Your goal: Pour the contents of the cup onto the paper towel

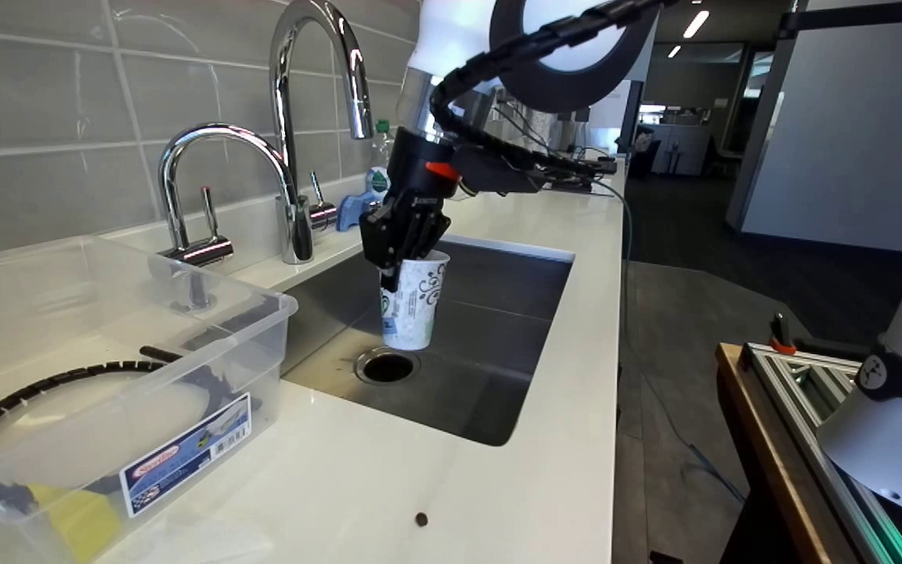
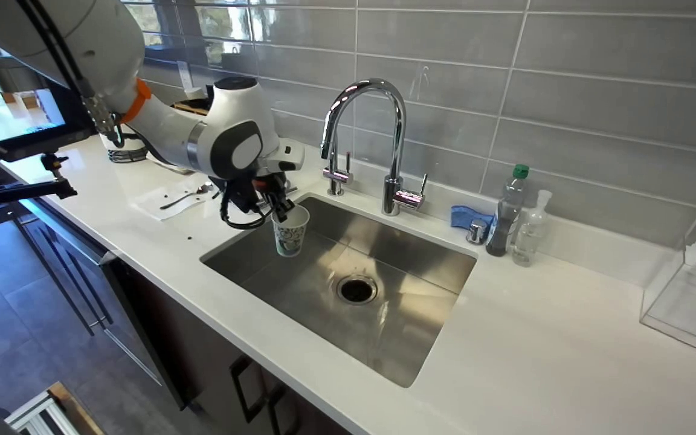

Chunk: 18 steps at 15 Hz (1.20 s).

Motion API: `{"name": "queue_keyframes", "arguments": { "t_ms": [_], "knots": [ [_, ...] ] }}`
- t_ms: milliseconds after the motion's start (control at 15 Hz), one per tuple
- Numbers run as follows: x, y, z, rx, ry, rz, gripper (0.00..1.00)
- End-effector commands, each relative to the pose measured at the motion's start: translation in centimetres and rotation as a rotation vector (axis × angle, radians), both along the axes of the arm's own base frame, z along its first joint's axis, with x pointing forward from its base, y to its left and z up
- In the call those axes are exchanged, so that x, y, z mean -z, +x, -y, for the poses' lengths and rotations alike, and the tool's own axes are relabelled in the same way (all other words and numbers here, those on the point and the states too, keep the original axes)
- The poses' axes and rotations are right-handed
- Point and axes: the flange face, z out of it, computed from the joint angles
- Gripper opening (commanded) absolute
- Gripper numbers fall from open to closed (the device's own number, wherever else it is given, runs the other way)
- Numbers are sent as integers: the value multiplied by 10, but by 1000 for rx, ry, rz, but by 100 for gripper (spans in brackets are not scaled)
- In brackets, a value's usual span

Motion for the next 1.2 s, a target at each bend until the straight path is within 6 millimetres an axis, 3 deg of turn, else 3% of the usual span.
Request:
{"name": "queue_keyframes", "arguments": {
  "t_ms": [0,133,600,1133],
  "knots": [
    [-2,0,1,-1,1,2,6],
    [-2,1,0,-1,1,4,2],
    [53,10,-5,-69,-65,-39,2],
    [112,36,1,-105,-107,31,2]
  ]
}}
